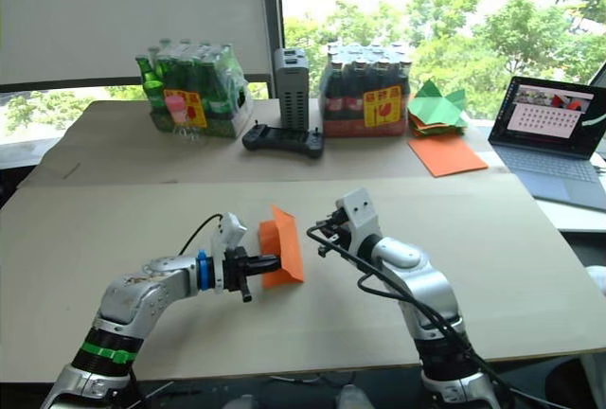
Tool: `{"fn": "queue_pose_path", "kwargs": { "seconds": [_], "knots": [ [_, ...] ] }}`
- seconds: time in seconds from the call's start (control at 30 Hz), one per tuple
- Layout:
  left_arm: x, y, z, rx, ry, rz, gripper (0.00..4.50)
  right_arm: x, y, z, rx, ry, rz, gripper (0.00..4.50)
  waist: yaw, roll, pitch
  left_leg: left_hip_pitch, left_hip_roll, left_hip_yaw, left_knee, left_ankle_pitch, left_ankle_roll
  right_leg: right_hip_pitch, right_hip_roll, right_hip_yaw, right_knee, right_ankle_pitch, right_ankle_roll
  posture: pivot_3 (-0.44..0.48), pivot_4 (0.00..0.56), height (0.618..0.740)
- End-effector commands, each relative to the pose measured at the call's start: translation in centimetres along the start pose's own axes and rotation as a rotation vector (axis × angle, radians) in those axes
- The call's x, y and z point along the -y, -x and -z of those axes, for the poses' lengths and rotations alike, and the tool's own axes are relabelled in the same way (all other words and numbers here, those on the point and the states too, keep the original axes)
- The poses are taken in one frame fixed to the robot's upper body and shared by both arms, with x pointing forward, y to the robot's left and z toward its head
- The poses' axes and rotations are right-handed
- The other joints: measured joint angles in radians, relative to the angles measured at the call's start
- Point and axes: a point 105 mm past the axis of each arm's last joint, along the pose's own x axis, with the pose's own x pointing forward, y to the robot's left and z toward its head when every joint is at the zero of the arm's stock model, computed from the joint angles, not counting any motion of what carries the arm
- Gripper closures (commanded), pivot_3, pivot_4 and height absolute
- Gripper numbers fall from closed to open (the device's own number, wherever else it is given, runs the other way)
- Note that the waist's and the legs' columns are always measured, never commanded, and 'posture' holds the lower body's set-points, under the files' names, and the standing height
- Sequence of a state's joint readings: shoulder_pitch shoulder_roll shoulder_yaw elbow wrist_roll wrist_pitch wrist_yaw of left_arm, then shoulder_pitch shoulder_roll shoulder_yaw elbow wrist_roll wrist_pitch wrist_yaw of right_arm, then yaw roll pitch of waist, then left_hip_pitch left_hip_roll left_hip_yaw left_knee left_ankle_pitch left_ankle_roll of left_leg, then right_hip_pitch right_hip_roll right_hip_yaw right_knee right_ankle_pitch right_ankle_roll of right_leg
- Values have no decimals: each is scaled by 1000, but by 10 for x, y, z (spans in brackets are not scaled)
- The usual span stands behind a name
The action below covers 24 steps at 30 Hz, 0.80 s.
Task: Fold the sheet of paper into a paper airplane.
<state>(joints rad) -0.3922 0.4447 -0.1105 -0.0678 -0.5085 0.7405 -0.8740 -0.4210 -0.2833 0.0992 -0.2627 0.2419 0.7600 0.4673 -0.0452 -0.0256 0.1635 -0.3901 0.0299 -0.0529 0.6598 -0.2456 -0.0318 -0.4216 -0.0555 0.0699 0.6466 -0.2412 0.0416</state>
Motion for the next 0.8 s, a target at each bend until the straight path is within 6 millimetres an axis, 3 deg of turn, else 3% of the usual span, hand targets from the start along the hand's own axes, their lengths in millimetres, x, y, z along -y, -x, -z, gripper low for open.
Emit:
{"fn": "queue_pose_path", "kwargs": {
  "seconds": [0.03,0.3,0.63,0.8],
  "knots": [
    [3,-5,-9,13,-46,18,4500,-1,6,-20,88,9,8,4481,0,0,0,0,0,0,0,0,0,0,0,0,0,0,0,0,150,740],
    [2,-15,-7,-17,-77,33,4500,-12,10,-51,241,-49,-43,4481,0,0,0,0,0,0,0,0,0,0,0,0,0,0,0,0,150,740],
    [-3,-23,-3,-50,-102,38,4500,-56,16,-33,138,30,-272,4481,0,0,0,0,0,0,0,0,0,0,0,0,0,0,0,0,150,740],
    [-6,-21,3,-63,-99,33,4500,-65,22,-26,106,58,-326,4481,-1,0,0,0,0,0,0,0,0,0,0,0,0,0,0,0,150,740]
  ]
}}
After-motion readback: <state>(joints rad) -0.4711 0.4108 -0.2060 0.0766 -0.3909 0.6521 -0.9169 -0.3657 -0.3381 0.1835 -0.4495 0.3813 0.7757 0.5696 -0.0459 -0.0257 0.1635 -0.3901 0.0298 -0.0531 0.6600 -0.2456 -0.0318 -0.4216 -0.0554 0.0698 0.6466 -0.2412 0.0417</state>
